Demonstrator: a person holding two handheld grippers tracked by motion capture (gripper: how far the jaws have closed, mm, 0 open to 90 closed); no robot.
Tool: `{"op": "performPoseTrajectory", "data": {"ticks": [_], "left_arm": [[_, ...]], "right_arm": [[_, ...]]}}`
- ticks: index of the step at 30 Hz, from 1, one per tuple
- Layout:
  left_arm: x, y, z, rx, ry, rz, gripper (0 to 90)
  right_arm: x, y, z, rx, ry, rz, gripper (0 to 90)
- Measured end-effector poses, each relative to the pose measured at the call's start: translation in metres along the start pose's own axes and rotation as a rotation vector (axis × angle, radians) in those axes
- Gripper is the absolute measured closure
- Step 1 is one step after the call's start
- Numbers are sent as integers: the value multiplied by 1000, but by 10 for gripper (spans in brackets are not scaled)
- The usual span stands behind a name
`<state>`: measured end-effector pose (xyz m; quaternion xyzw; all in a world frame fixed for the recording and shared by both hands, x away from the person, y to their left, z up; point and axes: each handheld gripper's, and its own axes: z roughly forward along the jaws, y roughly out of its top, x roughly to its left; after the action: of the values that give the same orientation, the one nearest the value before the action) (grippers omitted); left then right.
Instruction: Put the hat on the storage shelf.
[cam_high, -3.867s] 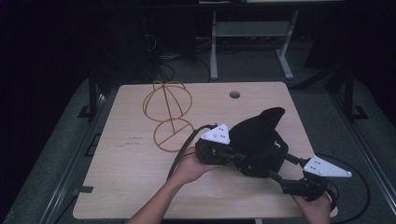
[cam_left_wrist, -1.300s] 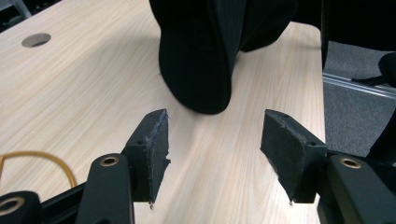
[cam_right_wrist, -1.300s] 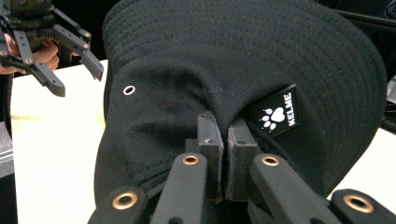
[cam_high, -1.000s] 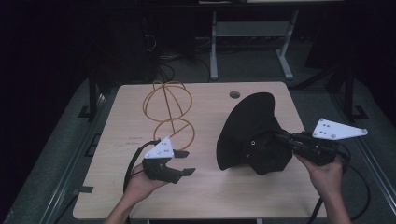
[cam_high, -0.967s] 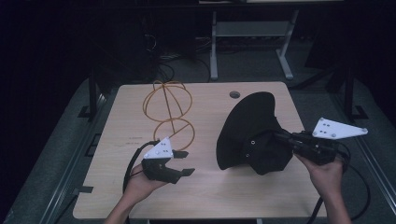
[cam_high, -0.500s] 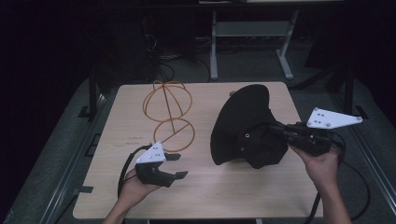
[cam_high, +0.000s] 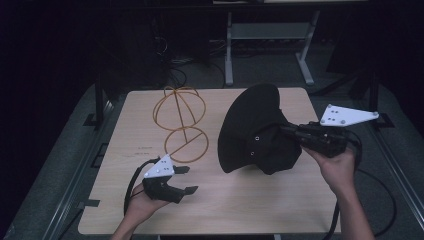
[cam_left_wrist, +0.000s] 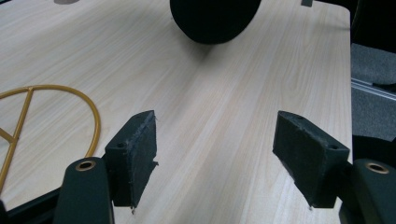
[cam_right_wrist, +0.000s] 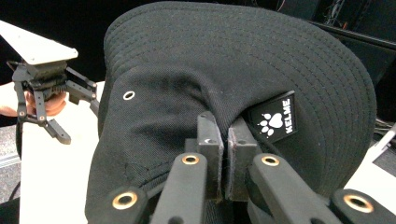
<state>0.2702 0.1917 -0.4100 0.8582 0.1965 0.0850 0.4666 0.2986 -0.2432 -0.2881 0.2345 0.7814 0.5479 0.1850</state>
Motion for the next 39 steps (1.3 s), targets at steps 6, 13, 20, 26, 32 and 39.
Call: {"op": "performPoseTrajectory", "data": {"ticks": [6,13,20,26,32,39], "left_arm": [[-2,-1,2,10,0,13,286],[-2,-3,2,15,-2,21,279],[-2,-6,3,18,0,23,272],[-3,-8,2,11,1,21,272],[-4,-9,2,14,2,25,270],[-3,-10,2,16,1,24,266]], "right_arm": [[-1,10,7,0,12,-7,866],[-1,22,18,5,29,-19,866],[1,36,30,11,42,-35,865],[2,47,42,10,60,-48,865],[3,56,54,14,76,-60,865],[3,67,66,15,90,-63,865]]}}
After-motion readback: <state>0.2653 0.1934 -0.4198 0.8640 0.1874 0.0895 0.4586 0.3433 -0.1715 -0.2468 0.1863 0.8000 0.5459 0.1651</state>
